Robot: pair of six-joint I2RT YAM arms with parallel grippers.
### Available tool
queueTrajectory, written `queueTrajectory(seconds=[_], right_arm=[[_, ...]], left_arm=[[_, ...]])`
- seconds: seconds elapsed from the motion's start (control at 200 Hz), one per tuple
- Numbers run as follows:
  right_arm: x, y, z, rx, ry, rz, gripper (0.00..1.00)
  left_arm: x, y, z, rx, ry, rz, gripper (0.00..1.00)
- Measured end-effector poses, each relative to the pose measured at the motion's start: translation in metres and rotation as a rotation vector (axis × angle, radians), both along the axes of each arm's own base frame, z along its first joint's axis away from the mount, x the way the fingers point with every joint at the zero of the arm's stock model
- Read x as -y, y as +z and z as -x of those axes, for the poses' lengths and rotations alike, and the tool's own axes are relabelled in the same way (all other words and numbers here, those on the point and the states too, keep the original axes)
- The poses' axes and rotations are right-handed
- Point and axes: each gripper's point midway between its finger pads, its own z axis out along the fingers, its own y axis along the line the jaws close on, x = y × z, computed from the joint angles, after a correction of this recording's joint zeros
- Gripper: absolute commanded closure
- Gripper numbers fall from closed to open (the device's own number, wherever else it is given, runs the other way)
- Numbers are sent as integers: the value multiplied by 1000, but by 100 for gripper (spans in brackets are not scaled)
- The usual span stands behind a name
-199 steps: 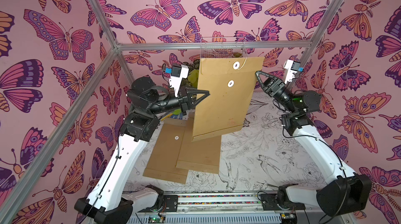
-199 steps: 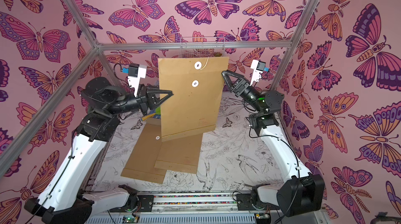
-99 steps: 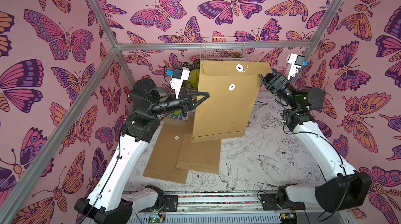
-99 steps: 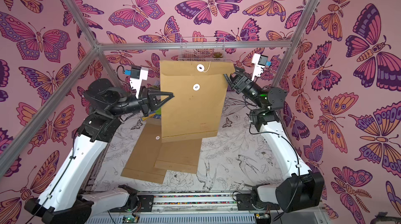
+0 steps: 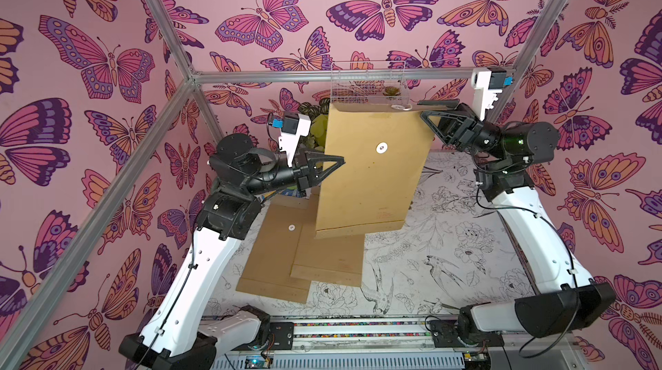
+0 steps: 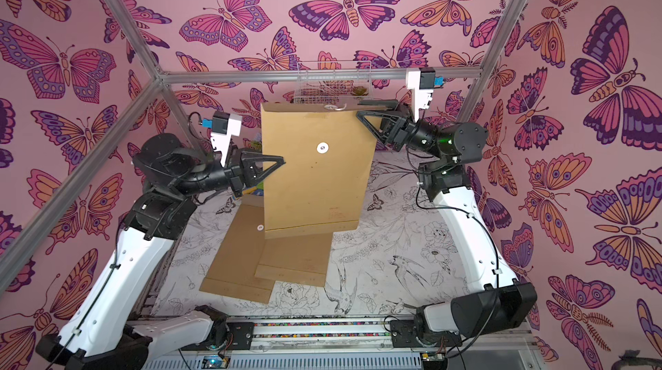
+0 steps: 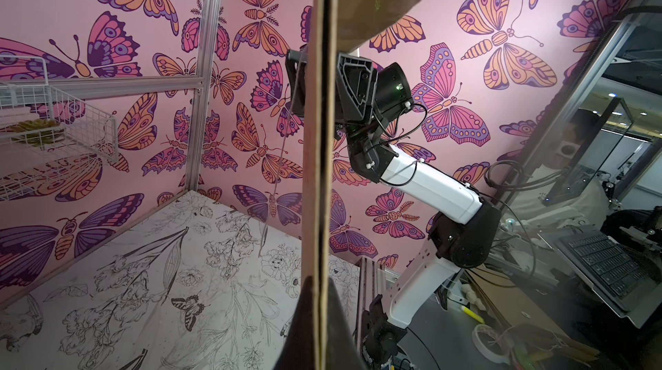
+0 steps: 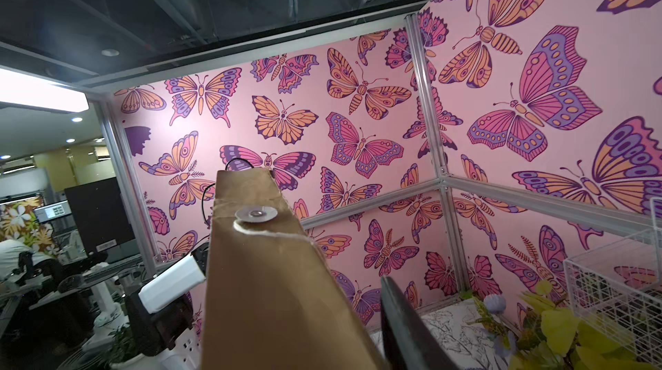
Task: Open the file bag
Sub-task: Place the file bag at the file bag.
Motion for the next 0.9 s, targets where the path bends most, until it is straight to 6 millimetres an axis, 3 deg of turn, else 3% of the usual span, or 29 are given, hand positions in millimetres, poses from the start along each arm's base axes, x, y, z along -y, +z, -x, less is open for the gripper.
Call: queueTrajectory(seconds=[0.23, 0.656, 0.901], right_arm=[[-4, -2, 6, 5, 42, 72, 66], [0, 2, 10, 25, 41, 102, 89], [0, -2, 7, 15, 33, 116, 95]], left_arm=[[-2, 0, 4, 5, 1, -5, 100], [-3, -3, 6, 0, 3, -12, 100], [-4, -4, 8, 1, 7, -15, 100]])
